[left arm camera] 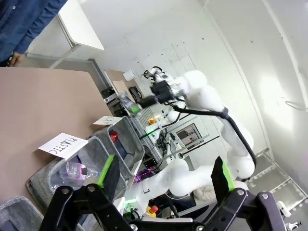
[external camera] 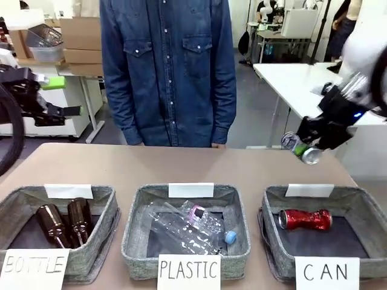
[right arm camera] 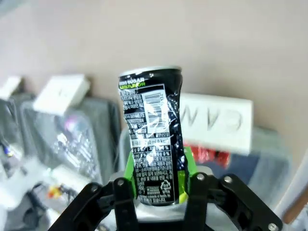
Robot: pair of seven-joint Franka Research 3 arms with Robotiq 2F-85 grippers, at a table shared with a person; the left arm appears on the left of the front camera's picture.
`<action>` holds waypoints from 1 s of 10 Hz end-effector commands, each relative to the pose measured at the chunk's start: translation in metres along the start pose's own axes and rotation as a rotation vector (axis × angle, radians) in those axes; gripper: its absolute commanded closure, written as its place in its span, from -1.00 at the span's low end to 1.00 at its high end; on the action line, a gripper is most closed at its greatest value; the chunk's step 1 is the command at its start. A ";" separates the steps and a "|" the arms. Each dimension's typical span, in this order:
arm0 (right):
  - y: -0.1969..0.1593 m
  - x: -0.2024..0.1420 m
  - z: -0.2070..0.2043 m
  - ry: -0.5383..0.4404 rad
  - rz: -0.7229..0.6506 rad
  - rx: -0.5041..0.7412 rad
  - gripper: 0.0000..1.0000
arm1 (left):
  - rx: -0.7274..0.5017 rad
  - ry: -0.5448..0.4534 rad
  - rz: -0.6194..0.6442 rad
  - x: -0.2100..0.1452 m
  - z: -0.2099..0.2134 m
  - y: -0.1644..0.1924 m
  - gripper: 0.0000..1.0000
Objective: Sort the can waste into the basket.
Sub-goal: Pick up the can waste from the table and place it in the right Fabric basket.
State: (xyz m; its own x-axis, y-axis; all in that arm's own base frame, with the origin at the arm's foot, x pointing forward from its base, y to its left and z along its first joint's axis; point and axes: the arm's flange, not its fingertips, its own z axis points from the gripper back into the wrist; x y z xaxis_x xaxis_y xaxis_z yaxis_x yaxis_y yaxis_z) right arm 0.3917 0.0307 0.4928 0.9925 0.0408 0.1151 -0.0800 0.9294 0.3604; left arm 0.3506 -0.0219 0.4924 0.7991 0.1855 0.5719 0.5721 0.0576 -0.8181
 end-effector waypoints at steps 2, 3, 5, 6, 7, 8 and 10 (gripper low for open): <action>0.000 -0.088 0.024 0.017 0.169 -0.002 1.00 | -0.016 -0.012 0.014 0.002 -0.001 -0.003 -1.00; -0.005 -0.104 0.022 0.012 0.199 0.013 1.00 | -0.016 -0.012 0.014 0.002 -0.001 -0.003 -1.00; -0.008 -0.113 0.013 0.030 0.205 0.029 1.00 | -0.016 -0.012 0.014 0.002 -0.001 -0.003 -1.00; -0.007 -0.114 0.012 0.025 0.211 0.027 1.00 | -0.016 -0.012 0.014 0.002 -0.001 -0.003 -1.00; -0.007 -0.115 0.010 0.023 0.211 0.031 1.00 | -0.016 -0.012 0.014 0.002 -0.001 -0.003 -1.00; -0.006 -0.115 0.009 0.028 0.218 0.031 1.00 | -0.016 -0.012 0.014 0.002 -0.001 -0.003 -1.00; -0.006 -0.111 0.004 0.047 0.196 -0.004 -1.00 | -0.016 -0.012 0.014 0.002 -0.001 -0.003 -1.00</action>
State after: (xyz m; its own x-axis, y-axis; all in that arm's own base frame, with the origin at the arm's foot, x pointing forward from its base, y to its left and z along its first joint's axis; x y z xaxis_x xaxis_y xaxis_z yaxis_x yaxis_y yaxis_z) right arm 0.2841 0.0188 0.4958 0.9641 0.2286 0.1348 -0.2622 0.8992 0.3502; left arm 0.3507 -0.0218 0.4921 0.8002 0.1857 0.5703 0.5706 0.0575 -0.8192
